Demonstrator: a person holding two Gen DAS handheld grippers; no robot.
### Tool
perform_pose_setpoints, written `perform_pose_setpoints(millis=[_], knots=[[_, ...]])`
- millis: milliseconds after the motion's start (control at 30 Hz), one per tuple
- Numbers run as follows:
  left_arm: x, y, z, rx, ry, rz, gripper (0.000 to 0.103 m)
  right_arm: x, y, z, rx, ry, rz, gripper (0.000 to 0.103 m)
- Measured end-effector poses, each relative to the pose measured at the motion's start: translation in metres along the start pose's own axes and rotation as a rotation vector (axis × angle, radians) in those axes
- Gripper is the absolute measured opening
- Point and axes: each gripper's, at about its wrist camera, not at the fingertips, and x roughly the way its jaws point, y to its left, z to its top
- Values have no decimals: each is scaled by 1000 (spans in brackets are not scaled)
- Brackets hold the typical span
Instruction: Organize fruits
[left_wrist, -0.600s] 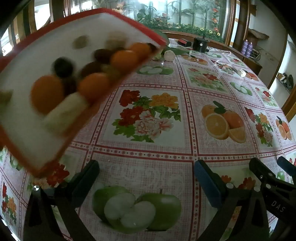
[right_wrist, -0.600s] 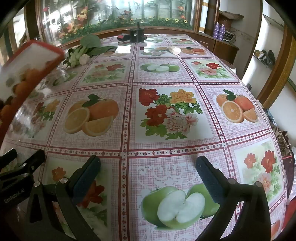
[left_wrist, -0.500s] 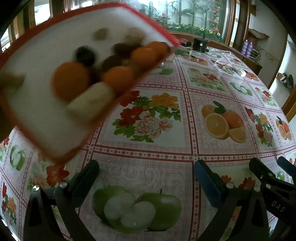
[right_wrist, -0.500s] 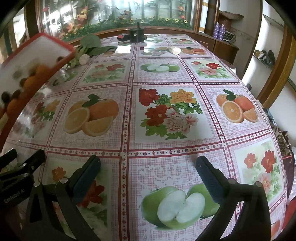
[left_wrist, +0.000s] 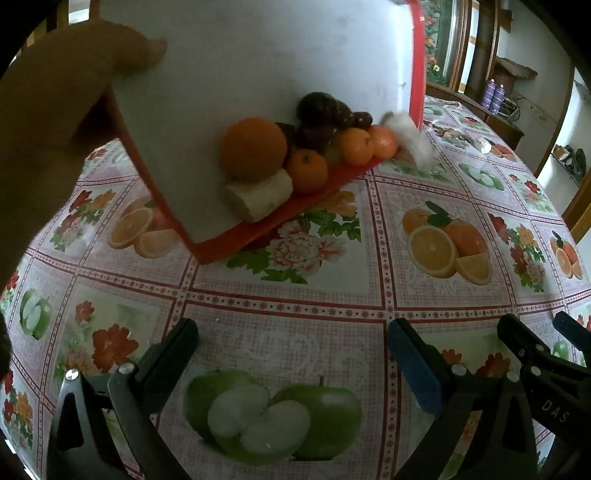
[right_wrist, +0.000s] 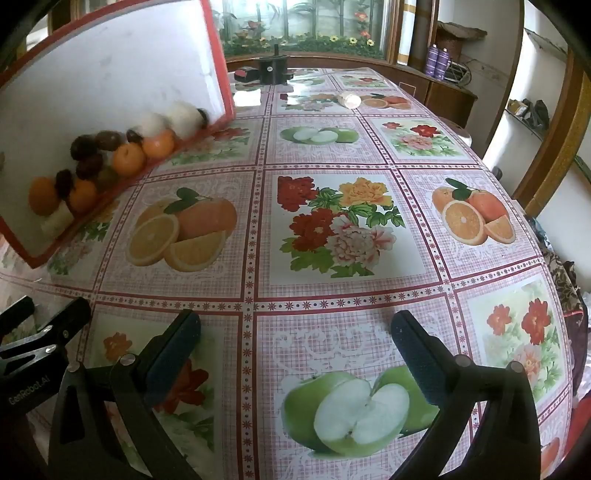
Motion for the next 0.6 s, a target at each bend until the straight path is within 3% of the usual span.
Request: perform_pose_setpoints(millis=[600], knots=[[0, 0, 0, 0, 0, 0, 103, 0, 0, 0, 0, 0, 0, 103]])
